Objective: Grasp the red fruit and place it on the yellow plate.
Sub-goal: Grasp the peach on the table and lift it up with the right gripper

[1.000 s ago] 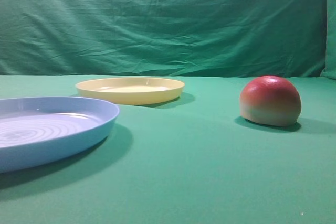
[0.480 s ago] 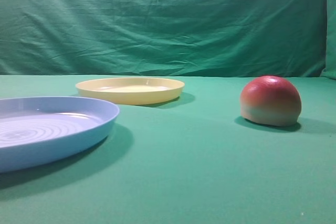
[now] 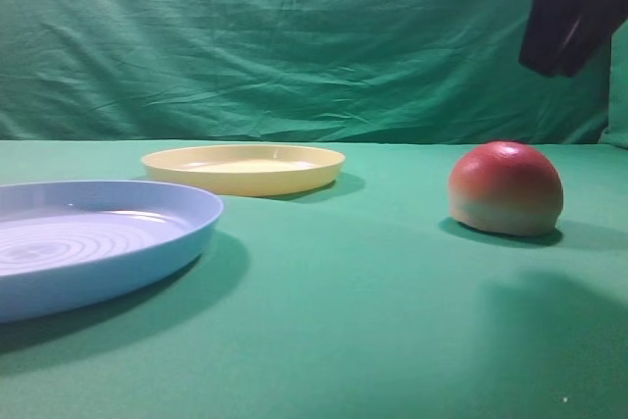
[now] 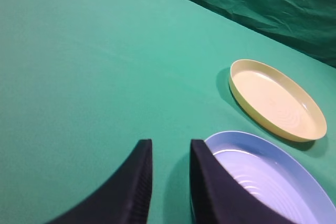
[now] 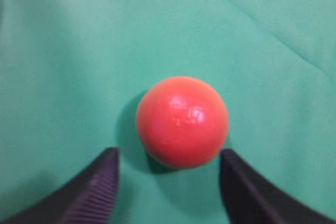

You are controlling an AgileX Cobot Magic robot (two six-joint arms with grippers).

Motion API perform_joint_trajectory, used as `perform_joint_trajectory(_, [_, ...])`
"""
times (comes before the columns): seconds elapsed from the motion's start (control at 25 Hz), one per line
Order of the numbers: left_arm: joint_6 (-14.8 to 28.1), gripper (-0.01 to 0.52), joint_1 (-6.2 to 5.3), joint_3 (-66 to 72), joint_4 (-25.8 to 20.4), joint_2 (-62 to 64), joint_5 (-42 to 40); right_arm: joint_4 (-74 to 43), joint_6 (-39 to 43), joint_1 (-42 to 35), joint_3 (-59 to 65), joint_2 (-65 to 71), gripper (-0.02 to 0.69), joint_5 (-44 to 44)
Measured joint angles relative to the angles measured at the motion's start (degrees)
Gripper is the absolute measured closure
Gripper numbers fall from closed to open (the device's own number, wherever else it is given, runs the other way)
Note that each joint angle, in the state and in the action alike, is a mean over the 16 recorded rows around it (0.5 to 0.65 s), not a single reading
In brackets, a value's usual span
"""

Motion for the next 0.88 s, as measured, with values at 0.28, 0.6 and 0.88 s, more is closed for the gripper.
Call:
perform_joint_trajectory(0.28, [0.0, 0.357, 0.0, 0.0, -0.01, 0.0, 0.0, 0.0, -0.03, 0.0, -0.69, 6.53, 0.101, -4.55])
perform_joint_trajectory(0.6, [0.0, 0.357, 0.0, 0.0, -0.01, 0.0, 0.0, 0.15, -0.04, 0.0, -4.27, 9.84, 0.309, -6.73])
perform_joint_trajectory(0.88, [0.0, 0.357, 0.0, 0.0, -0.01, 0.0, 0.0, 1.54, -0.16, 0.55, -15.61, 12.05, 0.436, -5.88])
